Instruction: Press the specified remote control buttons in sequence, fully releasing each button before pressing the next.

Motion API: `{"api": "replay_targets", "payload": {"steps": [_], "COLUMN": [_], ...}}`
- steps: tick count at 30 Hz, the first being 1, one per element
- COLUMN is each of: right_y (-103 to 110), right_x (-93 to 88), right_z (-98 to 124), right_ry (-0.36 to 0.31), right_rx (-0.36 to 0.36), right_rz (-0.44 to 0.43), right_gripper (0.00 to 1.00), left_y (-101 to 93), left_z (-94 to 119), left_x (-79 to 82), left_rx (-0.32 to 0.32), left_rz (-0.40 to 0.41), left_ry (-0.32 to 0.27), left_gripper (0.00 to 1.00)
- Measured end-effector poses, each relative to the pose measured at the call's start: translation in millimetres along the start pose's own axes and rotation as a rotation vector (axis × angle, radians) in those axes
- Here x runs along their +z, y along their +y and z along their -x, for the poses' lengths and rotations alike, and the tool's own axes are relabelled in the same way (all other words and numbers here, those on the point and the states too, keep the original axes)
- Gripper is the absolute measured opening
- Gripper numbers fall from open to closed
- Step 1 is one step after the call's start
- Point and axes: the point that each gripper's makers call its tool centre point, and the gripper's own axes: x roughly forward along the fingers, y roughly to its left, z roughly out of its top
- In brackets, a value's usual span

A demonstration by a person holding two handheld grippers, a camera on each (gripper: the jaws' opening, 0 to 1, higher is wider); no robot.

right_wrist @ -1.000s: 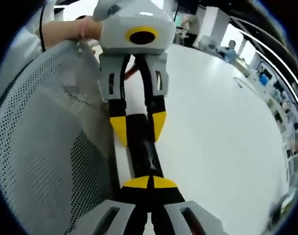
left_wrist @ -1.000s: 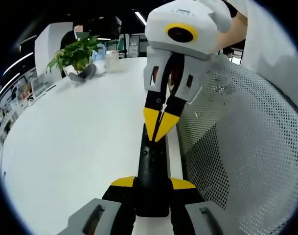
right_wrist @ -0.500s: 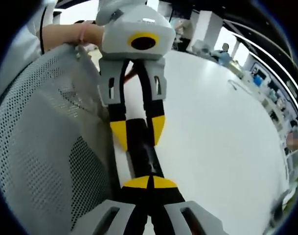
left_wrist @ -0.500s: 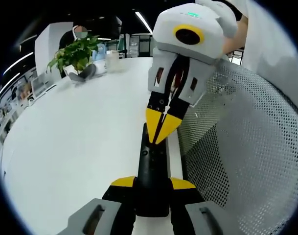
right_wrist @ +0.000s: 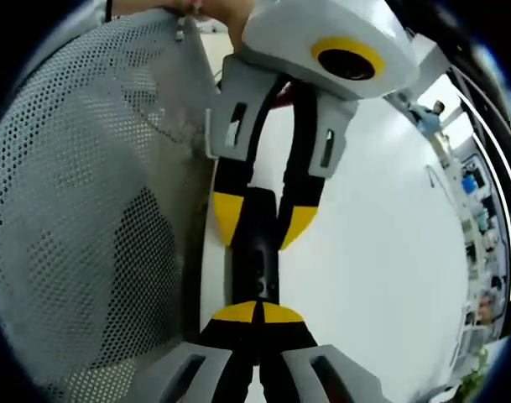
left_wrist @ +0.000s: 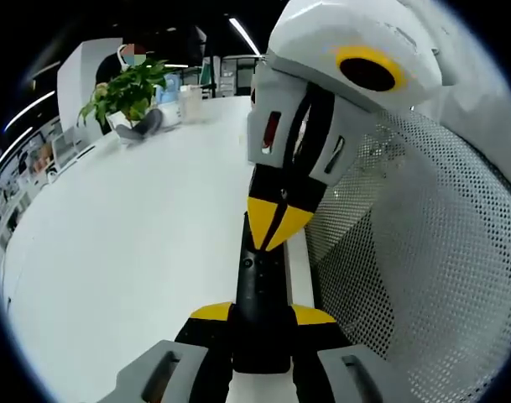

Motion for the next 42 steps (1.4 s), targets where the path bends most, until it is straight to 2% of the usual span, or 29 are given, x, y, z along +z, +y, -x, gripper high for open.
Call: {"api": "replay_targets", "payload": {"steps": [3, 4, 8, 11, 13, 15, 19, 24, 37, 42], "right_y": [-2.3, -3.0, -1.3, -0.3, 0.5, 10.3, 12.9, 12.5, 15.5, 14.8], "right_x": [-0.3, -0.4, -0.5, -0.2, 0.8, 10.1, 12.5, 11.9, 18.1, 18.2], "right_z": [0.9, 1.0, 3.0, 4.1, 4.5, 3.9, 1.7, 1.4, -3.4, -3.9], "right_ry": [-0.041, -0.050, -0.122, -0.131, -0.131, -0.175, -0.156, -0.154, -0.082, -0.080], "right_rx": [0.042, 0.038, -0.051, -0.081, -0.089, -0.038, -0.047, -0.031, -0.027, -0.021], "right_rz": [-0.151, -0.166, -0.142, -0.174, -0.175, -0.195, -0.150, -0.154, 0.005, 0.003], "right_gripper": [0.00, 0.00, 0.00, 0.00, 0.00, 0.00, 0.00, 0.00, 0.00, 0.00], "left_y": [0.1, 0.1, 0.1, 0.2, 0.1, 0.1, 0.2, 0.0, -0.3, -0.4], "left_z": [0.0, -0.1, -0.1, 0.0, 0.0, -0.1, -0.2, -0.2, 0.2, 0.3], "left_x": [0.0, 0.0, 0.0, -0.1, 0.0, -0.1, 0.2, -0.1, -0.5, -0.4], "left_rx": [0.000, 0.000, 0.001, -0.001, -0.001, 0.001, 0.001, 0.001, -0.002, -0.003], "left_rz": [-0.001, -0.002, -0.001, 0.003, 0.006, 0.004, 0.002, 0.003, 0.012, 0.016], "left_ry": [0.000, 0.001, -0.004, -0.006, -0.008, -0.009, -0.010, -0.007, 0.000, 0.000], "left_gripper": [0.24, 0.24, 0.24, 0.24, 0.24, 0.24, 0.24, 0.24, 0.24, 0.24]}}
